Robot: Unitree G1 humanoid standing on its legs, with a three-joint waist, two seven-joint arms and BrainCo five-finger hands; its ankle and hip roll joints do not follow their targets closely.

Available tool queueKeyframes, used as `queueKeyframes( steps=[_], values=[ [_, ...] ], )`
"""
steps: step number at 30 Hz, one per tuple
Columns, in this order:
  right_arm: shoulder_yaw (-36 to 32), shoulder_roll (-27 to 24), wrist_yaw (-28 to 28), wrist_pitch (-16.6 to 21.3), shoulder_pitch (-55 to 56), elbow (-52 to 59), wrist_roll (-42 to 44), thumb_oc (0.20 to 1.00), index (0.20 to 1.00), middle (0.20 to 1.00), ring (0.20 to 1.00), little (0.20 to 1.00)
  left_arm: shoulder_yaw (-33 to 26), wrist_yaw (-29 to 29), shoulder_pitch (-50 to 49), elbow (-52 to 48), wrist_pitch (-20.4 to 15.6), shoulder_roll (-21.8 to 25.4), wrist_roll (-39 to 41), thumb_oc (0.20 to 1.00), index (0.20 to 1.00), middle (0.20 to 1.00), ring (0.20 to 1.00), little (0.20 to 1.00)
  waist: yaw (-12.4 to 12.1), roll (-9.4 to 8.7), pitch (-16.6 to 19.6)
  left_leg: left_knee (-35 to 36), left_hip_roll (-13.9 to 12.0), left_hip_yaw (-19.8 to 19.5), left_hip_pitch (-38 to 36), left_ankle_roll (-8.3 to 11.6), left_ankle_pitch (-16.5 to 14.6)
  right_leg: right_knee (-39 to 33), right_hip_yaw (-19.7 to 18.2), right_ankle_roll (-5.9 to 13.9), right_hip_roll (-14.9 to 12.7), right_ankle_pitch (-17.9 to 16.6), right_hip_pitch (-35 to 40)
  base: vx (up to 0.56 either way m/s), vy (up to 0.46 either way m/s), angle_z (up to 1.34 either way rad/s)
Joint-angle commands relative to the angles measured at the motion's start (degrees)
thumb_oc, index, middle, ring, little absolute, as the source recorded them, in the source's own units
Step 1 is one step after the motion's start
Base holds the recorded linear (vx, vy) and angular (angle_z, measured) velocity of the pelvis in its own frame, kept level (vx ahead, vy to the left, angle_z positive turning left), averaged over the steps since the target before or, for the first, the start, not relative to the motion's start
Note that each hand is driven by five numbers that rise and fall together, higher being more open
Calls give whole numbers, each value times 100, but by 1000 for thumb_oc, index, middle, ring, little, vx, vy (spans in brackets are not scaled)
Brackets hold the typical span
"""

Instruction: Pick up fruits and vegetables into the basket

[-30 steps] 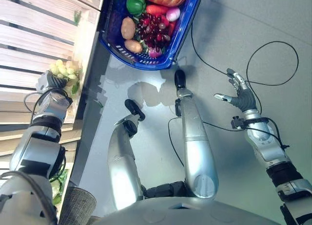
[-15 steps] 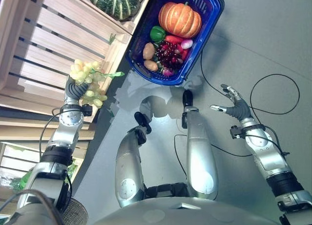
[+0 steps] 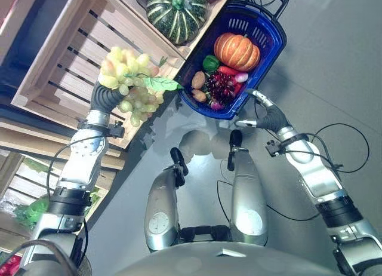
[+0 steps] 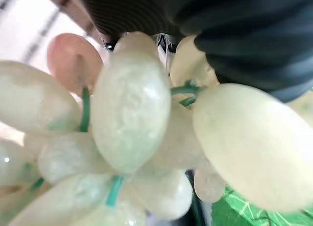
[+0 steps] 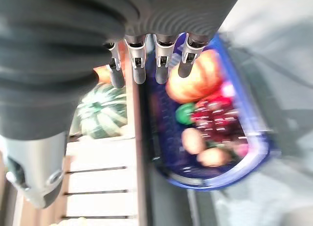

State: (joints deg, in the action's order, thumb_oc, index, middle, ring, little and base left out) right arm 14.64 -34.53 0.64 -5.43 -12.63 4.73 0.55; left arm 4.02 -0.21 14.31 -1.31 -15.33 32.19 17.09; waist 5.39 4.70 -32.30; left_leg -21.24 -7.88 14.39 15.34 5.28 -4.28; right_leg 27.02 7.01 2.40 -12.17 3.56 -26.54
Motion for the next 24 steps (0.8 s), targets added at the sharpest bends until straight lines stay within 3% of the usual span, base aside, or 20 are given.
queueKeyframes(
  steps=[1, 7, 12, 18, 24],
  values=[
    [213, 408, -10, -176, -297, 531, -97, 1000, 1000, 1000, 1000, 1000, -123, -563, 167, -676, -502, 127, 666, 200, 200, 200, 200, 200, -148, -179, 365, -291, 234, -300, 160, -260, -283, -289, 139, 395, -371, 202, 679, 74, -83, 9],
    [715, 662, -267, -570, -675, 453, -153, 1000, 1000, 1000, 1000, 1000, 262, -1272, 426, -1054, -212, -133, 1251, 200, 200, 200, 200, 200, -250, -191, 569, -60, 222, -368, -158, -208, -238, -529, 234, 420, -381, 159, 1058, 68, -67, 8],
    [1036, 878, -436, -770, -899, 248, -120, 1000, 1000, 1000, 1000, 1000, 541, -1485, 643, -1226, -87, -311, 1469, 200, 200, 200, 200, 200, -299, -206, 655, -42, 184, -400, -273, -170, -263, -617, 302, 421, -386, 154, 1234, 36, -51, 5],
    [1379, 1101, -573, -922, -1134, -62, 62, 1000, 1000, 1000, 1000, 1000, 969, -1518, 928, -1309, -3, -494, 1374, 200, 200, 200, 200, 200, -320, -236, 726, -23, 153, -429, -356, -157, -275, -683, 340, 416, -389, 131, 1351, 24, -43, 8],
    [1639, 1301, -662, -832, -1267, -280, 199, 1000, 1000, 1000, 1000, 1000, 1346, -1435, 1309, -1306, 122, -641, 1168, 200, 200, 200, 200, 200, -289, -276, 767, 15, 124, -423, -444, -140, -284, -748, 347, 436, -367, 107, 1437, 7, -29, 1]
  ],
)
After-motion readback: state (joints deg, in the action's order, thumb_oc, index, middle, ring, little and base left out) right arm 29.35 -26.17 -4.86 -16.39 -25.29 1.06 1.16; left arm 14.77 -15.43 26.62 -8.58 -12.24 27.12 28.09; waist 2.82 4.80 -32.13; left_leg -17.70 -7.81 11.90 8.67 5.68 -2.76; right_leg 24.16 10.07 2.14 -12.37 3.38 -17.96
